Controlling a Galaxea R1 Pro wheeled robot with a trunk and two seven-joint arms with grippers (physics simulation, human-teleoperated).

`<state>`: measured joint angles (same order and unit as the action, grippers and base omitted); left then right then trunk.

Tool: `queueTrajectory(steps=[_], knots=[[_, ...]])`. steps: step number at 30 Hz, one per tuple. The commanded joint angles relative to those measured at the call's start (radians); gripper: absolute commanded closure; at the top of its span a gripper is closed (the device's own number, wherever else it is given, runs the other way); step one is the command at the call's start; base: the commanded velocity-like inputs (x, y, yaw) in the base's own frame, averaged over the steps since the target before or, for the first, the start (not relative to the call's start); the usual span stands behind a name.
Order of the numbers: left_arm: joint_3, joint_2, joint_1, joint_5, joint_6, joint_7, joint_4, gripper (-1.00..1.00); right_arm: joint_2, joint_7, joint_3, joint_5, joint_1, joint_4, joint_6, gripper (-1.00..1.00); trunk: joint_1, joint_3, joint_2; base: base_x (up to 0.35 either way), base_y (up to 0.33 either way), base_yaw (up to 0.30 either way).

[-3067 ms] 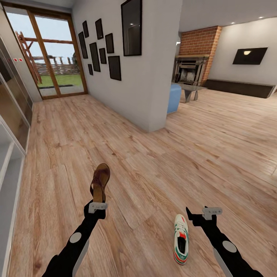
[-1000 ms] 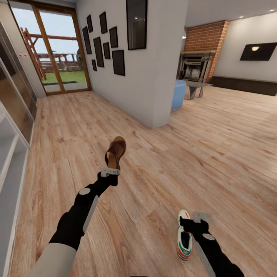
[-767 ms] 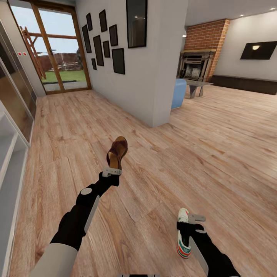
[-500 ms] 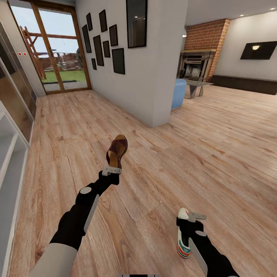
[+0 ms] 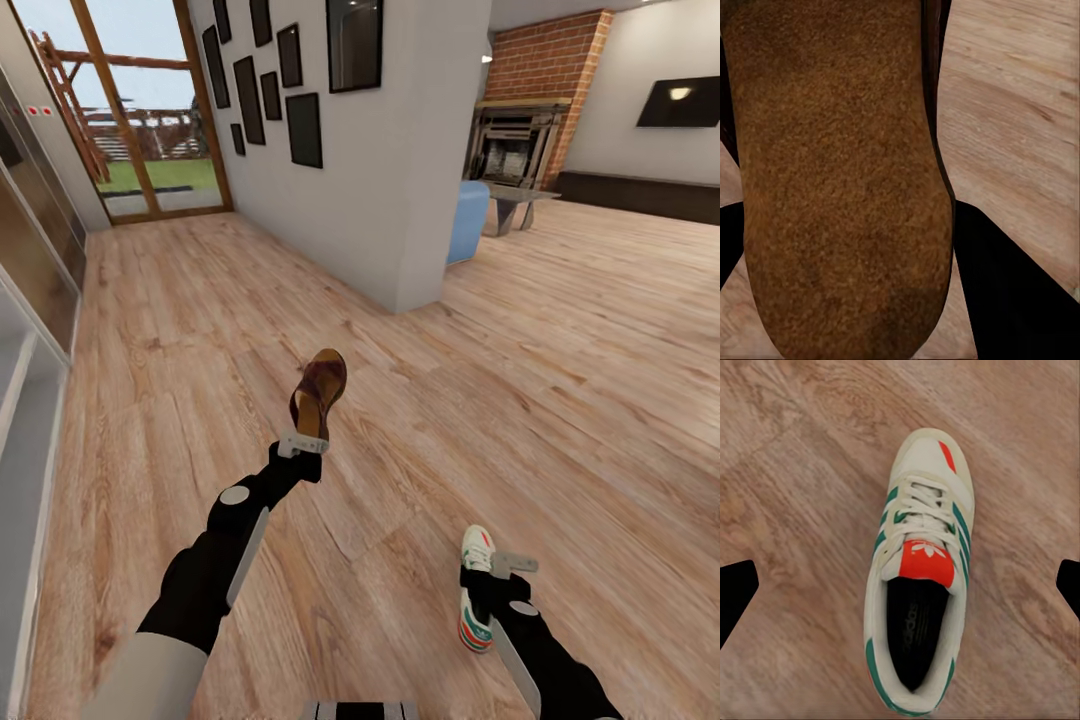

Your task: Pick up the two gym shoes and the two sandals from the corridor floor and place them onto the hallstand (shoe rack) in the corridor, making sure they are on the rack and not on the floor. Arrange them so the two gym shoes are next to each other and the two sandals are next to each other.

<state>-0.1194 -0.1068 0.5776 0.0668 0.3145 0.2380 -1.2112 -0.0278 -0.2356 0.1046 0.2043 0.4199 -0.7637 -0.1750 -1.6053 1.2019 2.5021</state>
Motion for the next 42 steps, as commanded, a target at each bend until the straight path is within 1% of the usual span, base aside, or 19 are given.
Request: queueTrajectory(steps=[1,7,13,19,26,33,42], knots=[[0.001,0.000,0.000,0.008,0.005,0.006,-0.001,1.00,-0.002,-0.010,0.007,0.009,0.000,-0.002,-0.005,-1.00,0.000,0.006,0.001,0.000,0.000,-0.076],[-0.001,-0.002,0.002,0.007,0.003,0.005,-0.002,1.00,0.001,-0.010,0.007,0.009,0.000,-0.003,-0.005,-1.00,-0.003,0.039,0.002,0.000,0.000,-0.116],[-0.001,-0.010,0.004,0.007,0.005,0.004,-0.034,1.00,0.003,-0.010,0.007,0.009,0.000,-0.005,-0.005,-1.00,-0.006,0.070,0.003,0.000,0.000,-0.177],[0.000,-0.007,-0.004,0.007,0.007,0.004,-0.040,1.00,0.003,-0.010,0.007,0.009,0.000,-0.006,-0.005,-1.00,-0.008,0.102,0.005,0.000,0.000,-0.171],[0.000,-0.005,-0.007,0.008,0.007,0.004,-0.040,1.00,0.003,-0.011,0.007,0.009,0.000,-0.007,-0.005,-1.00,-0.011,0.140,0.007,0.000,0.000,-0.032],[0.000,-0.004,-0.009,0.008,0.006,0.004,-0.042,1.00,0.003,-0.011,0.006,0.009,0.000,-0.009,-0.005,-1.00,-0.011,0.150,0.007,0.000,0.000,0.045],[0.000,-0.002,-0.011,0.009,0.005,0.004,-0.042,1.00,0.002,-0.010,0.006,0.009,0.000,-0.011,-0.005,-1.00,-0.011,0.152,0.007,0.000,0.000,0.018]])
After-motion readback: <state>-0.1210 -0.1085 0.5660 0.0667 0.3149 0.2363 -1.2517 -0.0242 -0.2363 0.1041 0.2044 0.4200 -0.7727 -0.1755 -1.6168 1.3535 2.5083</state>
